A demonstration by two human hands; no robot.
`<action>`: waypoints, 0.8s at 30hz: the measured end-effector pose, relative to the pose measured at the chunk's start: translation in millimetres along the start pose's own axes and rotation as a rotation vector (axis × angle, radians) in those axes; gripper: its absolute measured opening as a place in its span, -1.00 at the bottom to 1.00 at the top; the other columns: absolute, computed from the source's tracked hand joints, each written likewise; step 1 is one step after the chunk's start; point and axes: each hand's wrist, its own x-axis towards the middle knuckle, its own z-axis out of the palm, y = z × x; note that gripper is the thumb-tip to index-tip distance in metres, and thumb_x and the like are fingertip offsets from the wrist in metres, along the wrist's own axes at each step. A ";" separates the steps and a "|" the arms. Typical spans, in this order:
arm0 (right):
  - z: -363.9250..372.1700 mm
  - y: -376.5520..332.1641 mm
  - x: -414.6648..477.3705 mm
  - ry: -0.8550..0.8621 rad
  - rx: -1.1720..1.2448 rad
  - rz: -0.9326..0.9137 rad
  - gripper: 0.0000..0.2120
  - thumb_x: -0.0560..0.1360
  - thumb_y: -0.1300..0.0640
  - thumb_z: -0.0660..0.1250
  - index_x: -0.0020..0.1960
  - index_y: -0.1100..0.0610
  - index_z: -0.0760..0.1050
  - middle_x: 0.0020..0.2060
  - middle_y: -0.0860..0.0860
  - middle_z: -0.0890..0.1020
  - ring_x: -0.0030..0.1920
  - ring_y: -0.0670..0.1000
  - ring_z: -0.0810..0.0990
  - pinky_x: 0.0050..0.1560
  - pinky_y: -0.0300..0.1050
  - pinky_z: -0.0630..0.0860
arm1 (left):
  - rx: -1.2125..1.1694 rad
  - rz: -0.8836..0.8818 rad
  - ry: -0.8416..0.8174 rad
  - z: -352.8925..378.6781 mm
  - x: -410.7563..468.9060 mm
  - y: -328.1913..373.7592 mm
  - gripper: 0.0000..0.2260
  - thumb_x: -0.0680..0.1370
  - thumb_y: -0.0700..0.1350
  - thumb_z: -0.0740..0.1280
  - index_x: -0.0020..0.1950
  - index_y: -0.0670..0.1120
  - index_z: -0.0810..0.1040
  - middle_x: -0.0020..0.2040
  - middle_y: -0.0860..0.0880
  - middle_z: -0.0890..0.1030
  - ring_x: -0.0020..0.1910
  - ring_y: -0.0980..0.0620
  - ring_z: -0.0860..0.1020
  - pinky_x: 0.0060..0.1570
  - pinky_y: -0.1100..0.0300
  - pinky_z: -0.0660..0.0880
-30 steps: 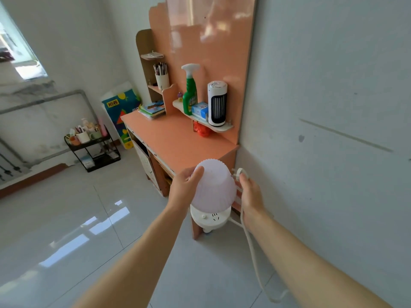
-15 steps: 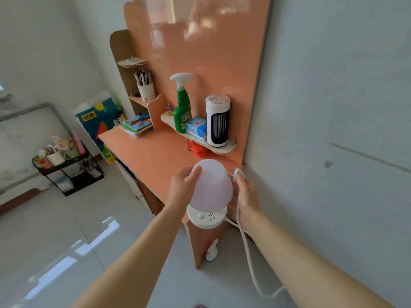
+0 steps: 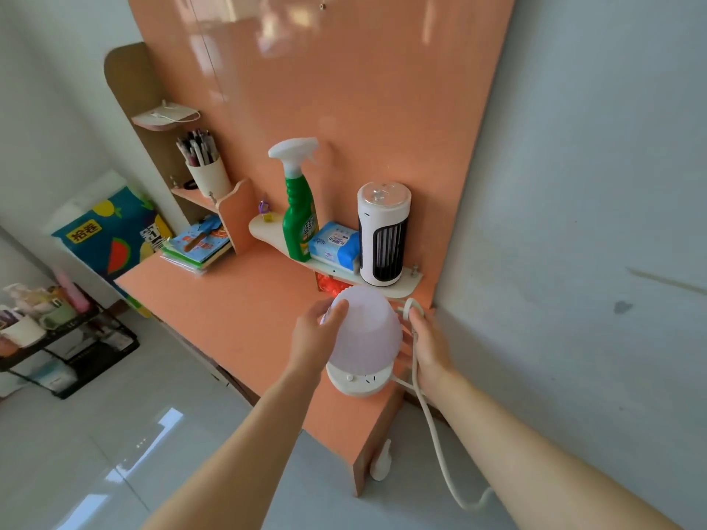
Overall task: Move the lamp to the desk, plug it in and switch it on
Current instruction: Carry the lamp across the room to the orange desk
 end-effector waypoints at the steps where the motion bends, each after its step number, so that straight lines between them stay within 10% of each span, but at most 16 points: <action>1: 3.4 0.0 5.6 0.006 -0.003 -0.001 -0.78 0.56 -0.06 0.18 -0.15 -0.10 0.57 -0.01 -0.01 0.67 0.00 0.06 0.64 0.07 0.12 0.56 | 0.001 -0.008 -0.007 -0.8 6.4 -1.0 -0.73 0.52 0.09 0.26 0.16 0.04 0.55 0.10 -0.01 0.58 0.04 -0.05 0.52 0.07 -0.07 0.49; 6: 16.0 -1.5 24.2 0.031 -0.071 -0.021 -0.69 0.57 -0.06 0.16 0.09 0.09 0.57 0.08 0.08 0.65 0.11 0.12 0.61 0.13 0.15 0.54 | -0.001 -0.044 -0.016 -4.7 23.9 -5.7 -0.71 0.52 0.09 0.26 0.19 0.04 0.52 0.15 0.01 0.56 0.10 -0.06 0.51 0.17 -0.19 0.49; 11: 19.7 0.6 32.5 0.027 -0.098 -0.039 -0.71 0.58 -0.05 0.14 -0.05 0.04 0.60 -0.07 0.01 0.67 -0.06 0.02 0.63 -0.10 -0.03 0.56 | 0.016 -0.062 -0.029 -6.5 32.4 -8.6 -0.77 0.52 0.11 0.25 0.13 0.09 0.50 0.09 0.06 0.52 0.10 -0.04 0.49 0.17 -0.22 0.49; 19: 19.8 -6.3 34.9 0.024 -0.171 -0.079 -0.76 0.58 0.02 0.14 -0.12 0.07 0.53 0.15 0.23 0.59 0.19 0.23 0.55 0.13 0.16 0.49 | 0.025 -0.097 -0.027 -0.1 37.3 -4.8 -0.69 0.52 0.14 0.23 0.19 0.03 0.46 0.08 0.04 0.49 0.09 -0.08 0.49 0.16 -0.20 0.50; 24: 14.2 -7.9 34.9 -0.011 -0.154 -0.094 -0.82 0.59 0.02 0.13 -0.12 -0.05 0.47 -0.02 0.02 0.61 -0.01 -0.05 0.63 -0.08 -0.09 0.56 | 0.074 -0.093 -0.016 4.8 39.7 -2.3 -0.63 0.52 0.16 0.20 0.23 0.00 0.44 0.11 0.00 0.50 0.06 -0.08 0.50 0.12 -0.13 0.52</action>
